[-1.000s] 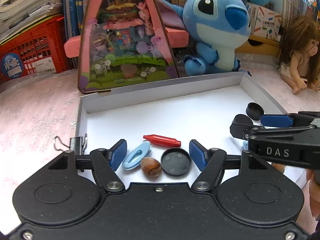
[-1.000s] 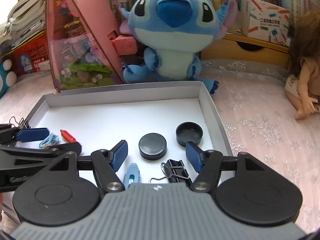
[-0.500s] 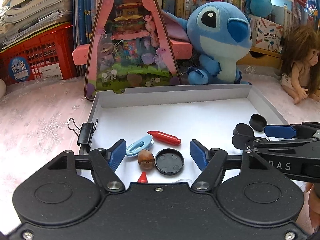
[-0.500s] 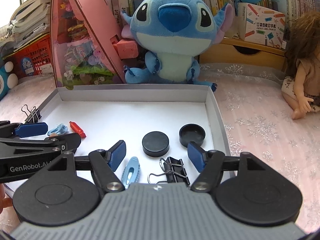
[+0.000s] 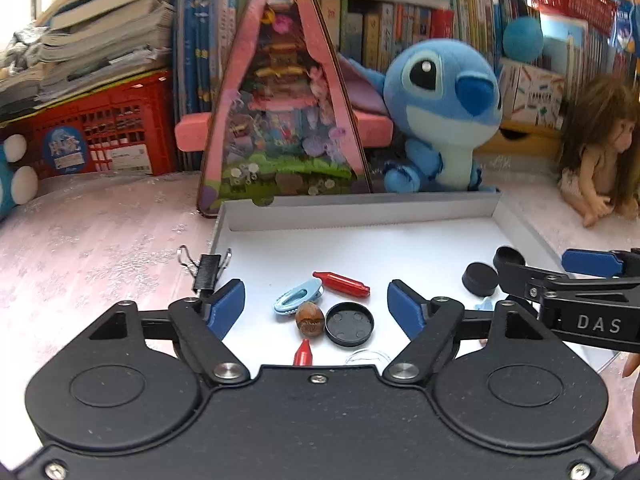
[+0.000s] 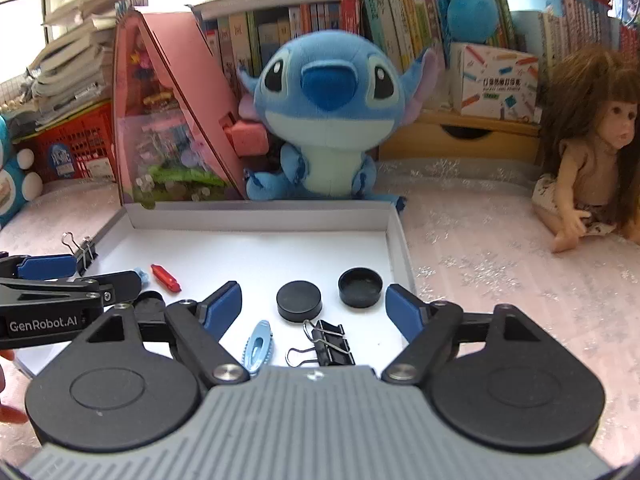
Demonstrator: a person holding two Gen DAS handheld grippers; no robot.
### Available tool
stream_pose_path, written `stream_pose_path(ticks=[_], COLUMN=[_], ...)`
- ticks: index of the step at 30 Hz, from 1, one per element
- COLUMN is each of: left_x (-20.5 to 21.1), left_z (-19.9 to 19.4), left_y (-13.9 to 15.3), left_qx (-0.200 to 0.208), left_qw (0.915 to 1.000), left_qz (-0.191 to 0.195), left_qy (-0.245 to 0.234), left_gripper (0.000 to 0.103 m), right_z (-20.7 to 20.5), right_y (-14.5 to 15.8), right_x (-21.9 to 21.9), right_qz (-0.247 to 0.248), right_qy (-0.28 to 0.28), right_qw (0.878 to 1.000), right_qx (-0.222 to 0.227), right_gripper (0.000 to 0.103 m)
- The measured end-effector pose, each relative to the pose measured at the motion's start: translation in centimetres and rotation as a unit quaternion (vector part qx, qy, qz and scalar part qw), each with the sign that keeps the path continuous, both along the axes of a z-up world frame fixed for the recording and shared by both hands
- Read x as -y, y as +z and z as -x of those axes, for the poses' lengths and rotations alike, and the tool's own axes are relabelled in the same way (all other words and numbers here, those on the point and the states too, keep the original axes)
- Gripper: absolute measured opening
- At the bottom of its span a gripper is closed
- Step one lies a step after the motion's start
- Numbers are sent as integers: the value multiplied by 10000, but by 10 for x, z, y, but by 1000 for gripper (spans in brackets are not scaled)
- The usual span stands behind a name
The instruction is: Organize rigid objects
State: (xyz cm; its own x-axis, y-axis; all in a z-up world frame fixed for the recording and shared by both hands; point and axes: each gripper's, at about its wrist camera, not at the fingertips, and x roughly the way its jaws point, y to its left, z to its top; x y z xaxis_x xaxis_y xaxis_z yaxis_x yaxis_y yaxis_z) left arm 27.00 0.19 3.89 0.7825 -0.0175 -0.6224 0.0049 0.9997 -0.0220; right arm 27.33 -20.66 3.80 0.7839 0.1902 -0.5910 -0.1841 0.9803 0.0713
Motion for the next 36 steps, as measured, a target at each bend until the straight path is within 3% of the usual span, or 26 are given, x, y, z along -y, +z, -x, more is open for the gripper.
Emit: stream_pose_path(ticks=[5, 12, 16, 36], left_x=[2, -2, -1, -4], left_z=[15, 40, 55, 117], left_y=[10, 21, 23, 5], left_qx=[95, 199, 248, 361], left_qw=[9998, 9998, 9996, 9992], left_qz=[-173, -1, -118, -156], left_qy=[19, -23, -60, -108], left_gripper=[79, 80, 80, 80], right_z=[15, 40, 53, 115], right_y=[11, 21, 25, 25], right_x=[5, 9, 9, 9], right_qz=[-69, -114, -89, 54], right_qy=[-12, -13, -8, 94], right_qw=[9999, 9990, 9987, 9958], right_qx=[152, 422, 501, 912], right_gripper=[89, 94, 94, 99])
